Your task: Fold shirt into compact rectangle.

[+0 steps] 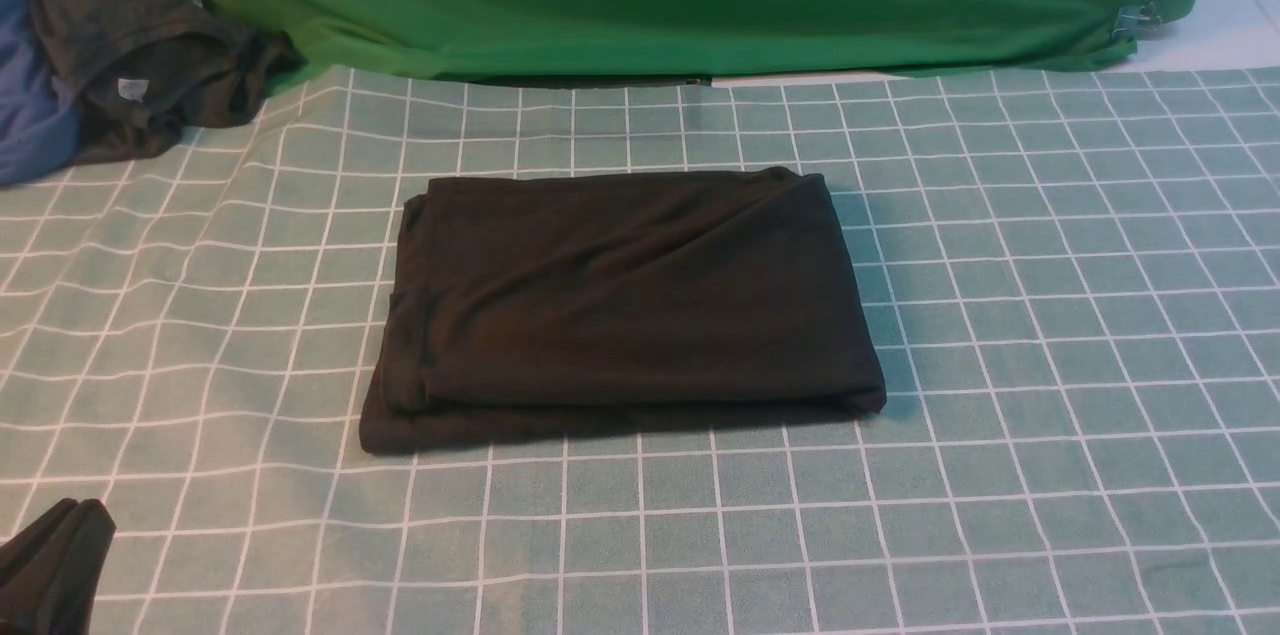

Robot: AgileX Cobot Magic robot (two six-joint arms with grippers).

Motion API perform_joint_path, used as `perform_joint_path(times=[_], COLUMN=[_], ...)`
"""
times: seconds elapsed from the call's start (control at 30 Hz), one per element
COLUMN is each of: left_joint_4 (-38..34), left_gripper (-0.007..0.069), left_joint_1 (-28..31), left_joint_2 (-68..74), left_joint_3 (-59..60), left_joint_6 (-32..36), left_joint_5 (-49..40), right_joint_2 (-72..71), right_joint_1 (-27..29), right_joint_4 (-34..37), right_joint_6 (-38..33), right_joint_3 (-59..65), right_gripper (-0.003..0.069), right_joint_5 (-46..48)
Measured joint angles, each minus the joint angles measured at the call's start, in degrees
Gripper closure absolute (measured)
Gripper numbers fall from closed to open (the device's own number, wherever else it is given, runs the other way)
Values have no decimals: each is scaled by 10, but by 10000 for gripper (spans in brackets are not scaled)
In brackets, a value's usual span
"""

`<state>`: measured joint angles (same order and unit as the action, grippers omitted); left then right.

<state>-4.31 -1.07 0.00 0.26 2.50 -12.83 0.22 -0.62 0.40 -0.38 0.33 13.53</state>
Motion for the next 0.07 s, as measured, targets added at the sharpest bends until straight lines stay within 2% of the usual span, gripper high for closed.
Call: perform_joint_path(times=[0.07], left_joint_4=[0], left_gripper=[613], left_joint_1=[0], left_joint_2=[0], left_joint_3=[0], left_joint_6=[0], left_joint_5=[0], right_joint_2=[0], right_joint_1=[0], right_joint_4=[0], right_joint_6=[0], right_joint_3=[0], right_gripper=[420], right_joint_5=[0])
